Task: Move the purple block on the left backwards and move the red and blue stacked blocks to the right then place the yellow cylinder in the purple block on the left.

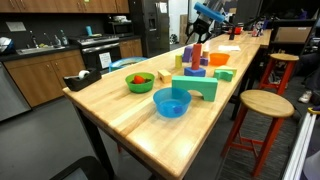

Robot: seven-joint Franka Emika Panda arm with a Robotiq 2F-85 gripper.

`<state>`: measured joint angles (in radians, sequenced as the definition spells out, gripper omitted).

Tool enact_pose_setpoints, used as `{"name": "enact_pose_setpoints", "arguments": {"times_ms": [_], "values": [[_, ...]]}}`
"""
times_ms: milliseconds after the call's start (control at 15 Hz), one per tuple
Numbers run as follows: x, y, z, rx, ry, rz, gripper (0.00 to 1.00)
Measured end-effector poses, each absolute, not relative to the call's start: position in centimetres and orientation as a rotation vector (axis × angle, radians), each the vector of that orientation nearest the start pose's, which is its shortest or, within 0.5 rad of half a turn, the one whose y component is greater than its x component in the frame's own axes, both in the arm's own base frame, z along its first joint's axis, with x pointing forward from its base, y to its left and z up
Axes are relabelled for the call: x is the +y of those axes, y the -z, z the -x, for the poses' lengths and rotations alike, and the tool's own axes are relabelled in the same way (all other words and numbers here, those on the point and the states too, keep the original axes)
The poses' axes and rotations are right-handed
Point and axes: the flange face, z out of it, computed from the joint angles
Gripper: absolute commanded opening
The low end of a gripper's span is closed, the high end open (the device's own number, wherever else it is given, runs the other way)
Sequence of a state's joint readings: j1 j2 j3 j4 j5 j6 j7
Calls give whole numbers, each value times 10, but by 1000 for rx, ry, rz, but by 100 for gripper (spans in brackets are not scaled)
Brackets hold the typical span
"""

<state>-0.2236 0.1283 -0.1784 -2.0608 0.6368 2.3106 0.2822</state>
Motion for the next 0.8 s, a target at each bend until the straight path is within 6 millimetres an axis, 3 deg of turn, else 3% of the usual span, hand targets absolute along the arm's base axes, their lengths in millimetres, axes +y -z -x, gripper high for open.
{"name": "enact_pose_setpoints", "arguments": {"times_ms": [200, 467, 600, 800], "values": [[-236, -349, -529, 1368, 164, 2234, 100], [-274, -297, -493, 1391, 128, 2189, 100], [-289, -287, -478, 1398, 135, 2184, 100], [-302, -289, -464, 1389, 164, 2195, 100]]}}
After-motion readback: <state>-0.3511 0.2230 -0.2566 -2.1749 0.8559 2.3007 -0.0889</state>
